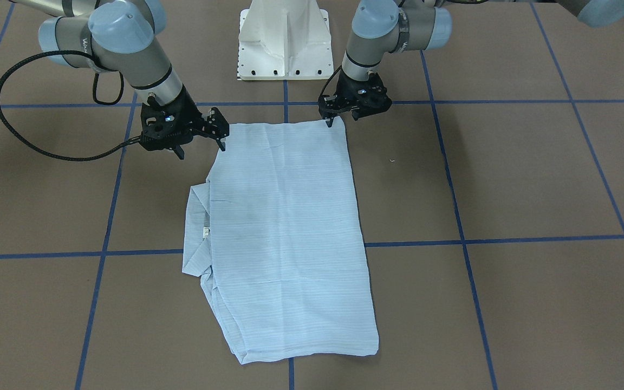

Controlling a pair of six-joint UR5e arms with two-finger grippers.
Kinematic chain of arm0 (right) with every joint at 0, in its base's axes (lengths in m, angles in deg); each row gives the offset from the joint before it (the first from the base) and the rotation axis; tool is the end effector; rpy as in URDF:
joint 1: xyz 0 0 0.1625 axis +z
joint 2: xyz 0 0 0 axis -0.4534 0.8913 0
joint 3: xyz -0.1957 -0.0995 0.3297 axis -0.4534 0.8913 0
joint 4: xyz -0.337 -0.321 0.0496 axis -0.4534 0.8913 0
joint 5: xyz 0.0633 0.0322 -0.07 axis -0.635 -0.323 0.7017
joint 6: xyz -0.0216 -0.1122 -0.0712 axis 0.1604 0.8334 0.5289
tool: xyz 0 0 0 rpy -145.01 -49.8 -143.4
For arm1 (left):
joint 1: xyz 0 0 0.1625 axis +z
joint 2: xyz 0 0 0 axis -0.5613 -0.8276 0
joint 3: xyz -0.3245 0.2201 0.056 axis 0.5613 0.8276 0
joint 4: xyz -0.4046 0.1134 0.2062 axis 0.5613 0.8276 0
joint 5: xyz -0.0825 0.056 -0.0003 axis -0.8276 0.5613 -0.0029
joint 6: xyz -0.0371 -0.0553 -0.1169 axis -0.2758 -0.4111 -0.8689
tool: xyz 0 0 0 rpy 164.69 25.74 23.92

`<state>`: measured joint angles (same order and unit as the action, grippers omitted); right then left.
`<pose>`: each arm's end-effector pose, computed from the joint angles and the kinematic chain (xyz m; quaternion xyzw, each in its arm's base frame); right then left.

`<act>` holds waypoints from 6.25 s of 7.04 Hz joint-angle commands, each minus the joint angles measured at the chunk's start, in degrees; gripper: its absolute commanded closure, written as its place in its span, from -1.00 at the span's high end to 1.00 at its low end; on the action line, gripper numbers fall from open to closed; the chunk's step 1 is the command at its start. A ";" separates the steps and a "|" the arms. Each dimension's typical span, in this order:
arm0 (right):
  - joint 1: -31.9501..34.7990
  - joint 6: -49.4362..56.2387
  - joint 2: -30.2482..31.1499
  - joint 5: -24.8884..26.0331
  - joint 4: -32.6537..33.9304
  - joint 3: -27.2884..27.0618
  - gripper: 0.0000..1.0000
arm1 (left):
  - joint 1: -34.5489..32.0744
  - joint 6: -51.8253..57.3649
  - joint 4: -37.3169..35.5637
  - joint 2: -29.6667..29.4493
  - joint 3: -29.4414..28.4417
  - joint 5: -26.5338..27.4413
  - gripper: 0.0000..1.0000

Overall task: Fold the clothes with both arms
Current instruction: 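Lower the left gripper to the near shirt edge while the right holds the side edge, then move the right gripper to the near shirt corner while the left grips its corner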

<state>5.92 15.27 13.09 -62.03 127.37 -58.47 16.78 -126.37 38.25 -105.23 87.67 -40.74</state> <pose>-0.4974 -0.4255 0.2461 0.0734 -0.4633 -0.0068 0.8831 0.6025 -0.3009 0.2418 -0.0518 0.4340 -0.1567 0.8856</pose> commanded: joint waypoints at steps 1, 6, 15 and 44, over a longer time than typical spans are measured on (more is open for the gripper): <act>0.08 0.00 0.09 0.00 0.00 0.00 1.00 | -0.04 0.09 0.09 -0.64 -0.64 -0.01 0.22; 0.08 0.00 0.18 0.00 -0.08 -0.09 1.00 | -0.21 0.18 0.09 -1.61 -1.79 -0.01 -0.33; -15.70 -22.62 -0.43 13.15 0.70 -1.14 1.00 | -2.85 0.26 -0.09 -1.61 0.76 -0.45 -1.00; -19.17 -35.69 -5.89 15.91 12.84 3.87 -0.61 | -2.85 0.79 0.35 -1.43 -0.29 -0.09 -1.00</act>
<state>-13.16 -20.42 7.16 -46.11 140.19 -54.65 13.90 -125.59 38.53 -106.66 87.45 -40.84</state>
